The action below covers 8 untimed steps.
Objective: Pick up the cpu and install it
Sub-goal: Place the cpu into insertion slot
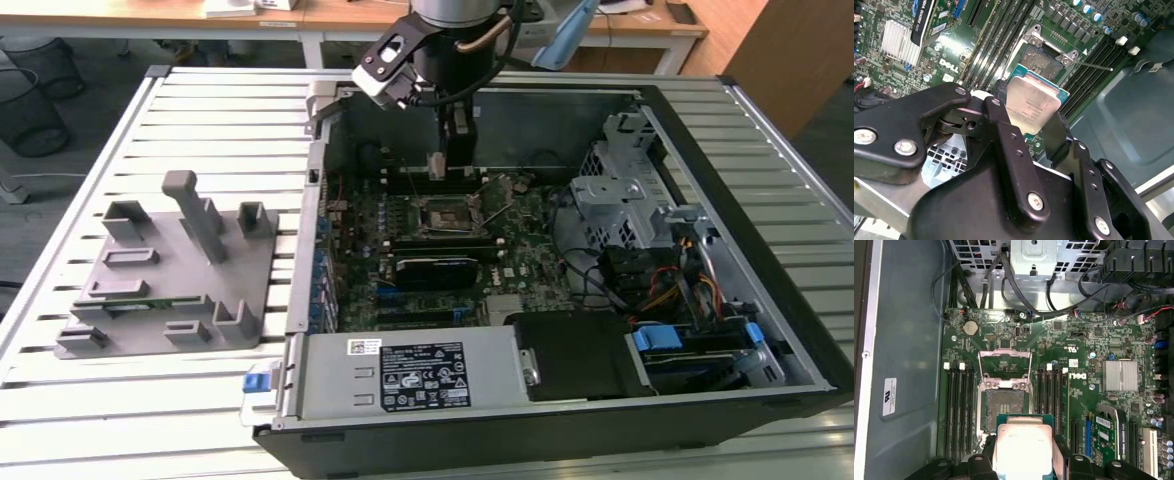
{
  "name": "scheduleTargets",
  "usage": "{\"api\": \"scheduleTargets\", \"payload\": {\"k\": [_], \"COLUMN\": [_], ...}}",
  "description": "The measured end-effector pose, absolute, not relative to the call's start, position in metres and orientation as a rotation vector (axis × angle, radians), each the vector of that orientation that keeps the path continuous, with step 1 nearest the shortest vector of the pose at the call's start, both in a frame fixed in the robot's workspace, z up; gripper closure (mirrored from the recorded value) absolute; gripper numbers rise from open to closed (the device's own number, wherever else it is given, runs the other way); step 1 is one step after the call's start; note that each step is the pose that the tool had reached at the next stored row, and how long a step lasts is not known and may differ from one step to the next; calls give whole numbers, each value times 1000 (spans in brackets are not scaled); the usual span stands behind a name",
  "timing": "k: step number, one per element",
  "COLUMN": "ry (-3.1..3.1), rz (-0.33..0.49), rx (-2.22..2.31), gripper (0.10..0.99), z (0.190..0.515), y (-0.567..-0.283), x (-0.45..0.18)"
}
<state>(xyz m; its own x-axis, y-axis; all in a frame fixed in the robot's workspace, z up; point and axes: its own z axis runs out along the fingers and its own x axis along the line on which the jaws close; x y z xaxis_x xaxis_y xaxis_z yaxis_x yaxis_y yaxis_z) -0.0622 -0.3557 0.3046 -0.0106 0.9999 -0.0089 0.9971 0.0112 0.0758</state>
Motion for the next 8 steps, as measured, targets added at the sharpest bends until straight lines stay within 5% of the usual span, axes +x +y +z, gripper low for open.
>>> {"api": "scheduleTargets", "payload": {"k": [8], "ry": [2191], "rz": [74], "rx": [2167], "gripper": [561], "z": [302], "y": [-355], "x": [-62]}}
